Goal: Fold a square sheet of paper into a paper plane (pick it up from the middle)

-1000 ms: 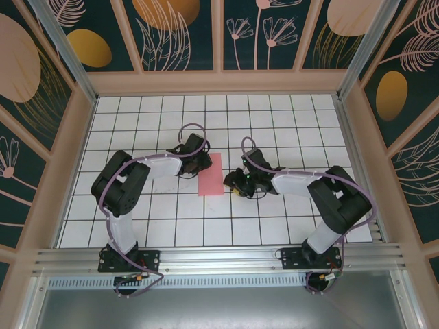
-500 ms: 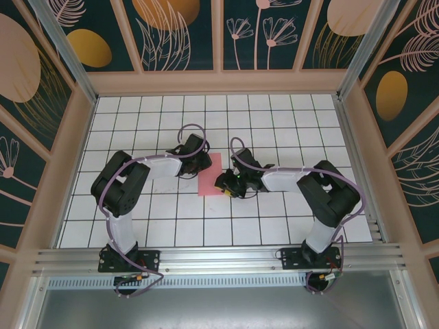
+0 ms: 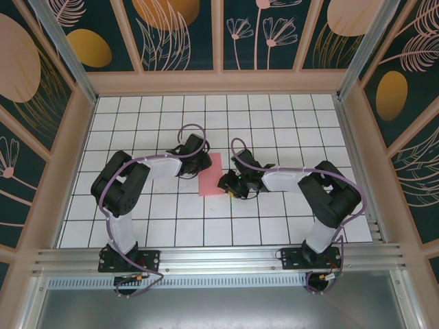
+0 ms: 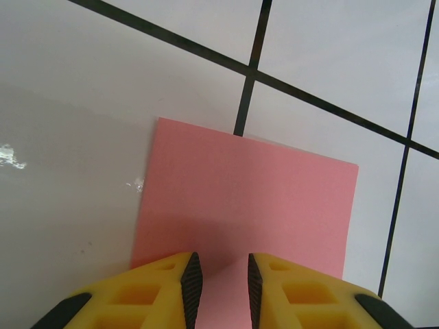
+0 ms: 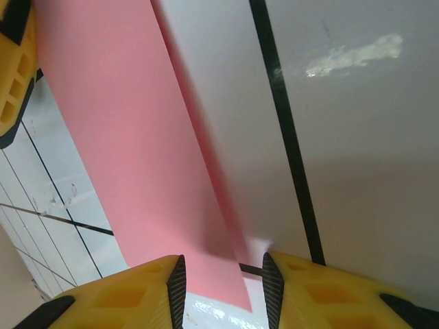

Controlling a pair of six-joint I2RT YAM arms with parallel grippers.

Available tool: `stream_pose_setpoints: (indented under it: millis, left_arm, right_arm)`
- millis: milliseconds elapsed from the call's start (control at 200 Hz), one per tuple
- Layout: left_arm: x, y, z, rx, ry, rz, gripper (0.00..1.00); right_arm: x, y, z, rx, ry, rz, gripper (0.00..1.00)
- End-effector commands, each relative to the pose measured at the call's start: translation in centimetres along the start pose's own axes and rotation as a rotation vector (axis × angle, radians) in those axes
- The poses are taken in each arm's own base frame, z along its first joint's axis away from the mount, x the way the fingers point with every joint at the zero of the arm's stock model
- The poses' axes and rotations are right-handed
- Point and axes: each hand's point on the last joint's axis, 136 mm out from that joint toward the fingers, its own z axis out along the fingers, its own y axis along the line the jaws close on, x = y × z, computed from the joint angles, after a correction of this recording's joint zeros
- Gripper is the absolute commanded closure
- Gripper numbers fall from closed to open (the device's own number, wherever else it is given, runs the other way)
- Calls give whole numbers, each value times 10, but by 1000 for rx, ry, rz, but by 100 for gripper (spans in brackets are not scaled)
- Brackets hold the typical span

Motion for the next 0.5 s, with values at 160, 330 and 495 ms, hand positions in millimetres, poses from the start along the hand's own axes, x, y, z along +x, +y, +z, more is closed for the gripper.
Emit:
stream_pose_setpoints:
  millis: [160,330,495]
  left_arm:
    - [35,52,10,-162,116,-8,70]
    - [34,50,9,-159,116,-9,70]
    - [34,49,7,-155,115,-5,70]
  right_arm:
    - [9,5,1,-29,34,-37,62]
    - [14,20,3,-130,70,-28,64]
    - [12,25,0,-171,49,-5,67]
